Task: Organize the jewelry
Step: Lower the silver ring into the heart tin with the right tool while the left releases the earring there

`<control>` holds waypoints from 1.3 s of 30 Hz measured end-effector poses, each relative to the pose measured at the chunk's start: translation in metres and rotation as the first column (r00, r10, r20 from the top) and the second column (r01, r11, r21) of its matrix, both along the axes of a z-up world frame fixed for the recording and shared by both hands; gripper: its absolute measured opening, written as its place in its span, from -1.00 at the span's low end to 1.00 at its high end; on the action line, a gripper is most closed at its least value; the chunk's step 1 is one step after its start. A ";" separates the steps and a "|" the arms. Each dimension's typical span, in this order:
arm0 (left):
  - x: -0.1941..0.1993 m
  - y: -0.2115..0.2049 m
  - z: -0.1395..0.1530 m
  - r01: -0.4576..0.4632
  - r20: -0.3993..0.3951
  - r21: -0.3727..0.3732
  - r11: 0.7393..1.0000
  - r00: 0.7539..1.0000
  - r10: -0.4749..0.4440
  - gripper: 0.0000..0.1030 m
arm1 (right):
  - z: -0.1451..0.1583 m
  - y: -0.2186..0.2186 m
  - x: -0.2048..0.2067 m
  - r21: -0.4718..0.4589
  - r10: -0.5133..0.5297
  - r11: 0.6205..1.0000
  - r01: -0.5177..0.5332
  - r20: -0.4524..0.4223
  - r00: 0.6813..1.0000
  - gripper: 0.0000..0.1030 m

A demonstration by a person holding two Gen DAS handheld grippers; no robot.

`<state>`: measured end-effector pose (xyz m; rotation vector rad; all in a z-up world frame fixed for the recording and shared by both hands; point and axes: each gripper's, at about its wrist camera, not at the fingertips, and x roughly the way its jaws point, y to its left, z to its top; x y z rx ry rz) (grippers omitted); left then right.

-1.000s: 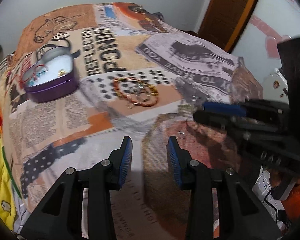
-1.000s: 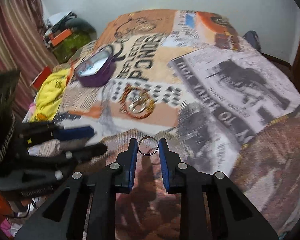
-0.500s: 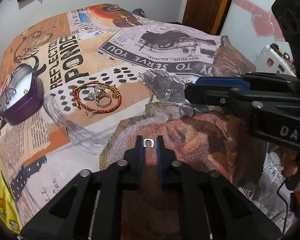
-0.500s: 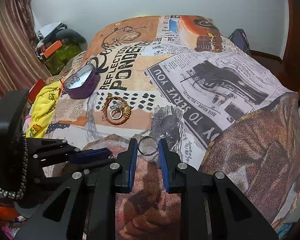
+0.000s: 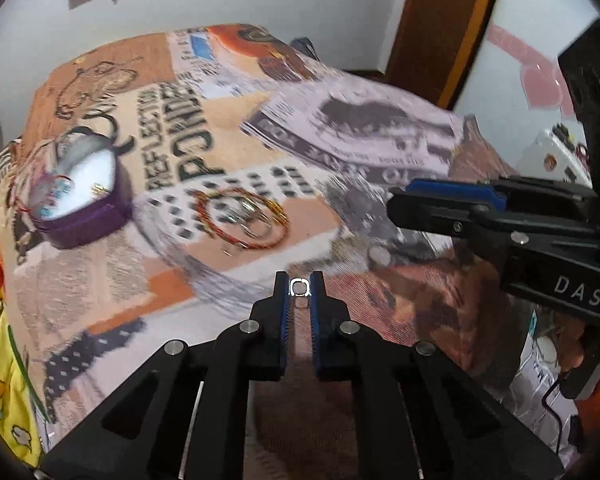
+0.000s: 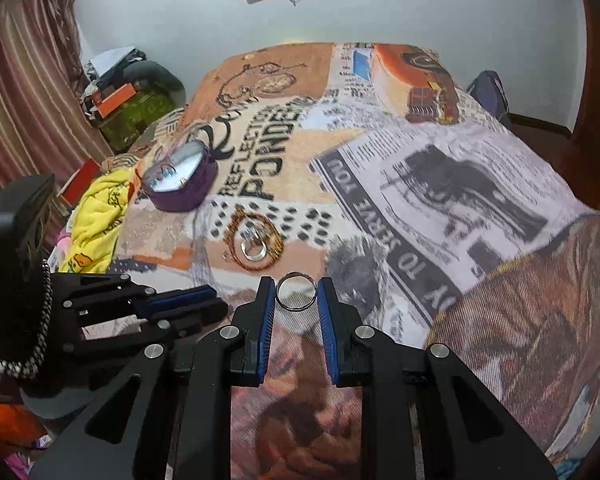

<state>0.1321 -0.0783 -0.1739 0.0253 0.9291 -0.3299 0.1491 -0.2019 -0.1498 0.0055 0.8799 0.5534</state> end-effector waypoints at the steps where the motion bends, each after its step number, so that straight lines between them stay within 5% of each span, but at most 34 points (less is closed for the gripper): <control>1: 0.000 0.003 0.003 -0.008 0.009 -0.002 1.000 1.000 0.008 -0.85 | 0.003 0.003 0.001 0.004 0.005 1.000 -0.005 0.009 1.000 -0.62; 24: 0.005 0.114 0.077 -0.250 0.234 -0.084 0.965 0.936 0.263 -0.85 | 0.051 0.084 0.022 0.074 0.125 0.988 -0.136 0.137 0.983 -0.62; 39: 0.023 0.153 0.045 -0.307 0.177 -0.101 0.946 0.930 0.321 -0.85 | 0.034 0.132 0.051 0.057 0.192 0.978 -0.199 0.115 0.975 -0.62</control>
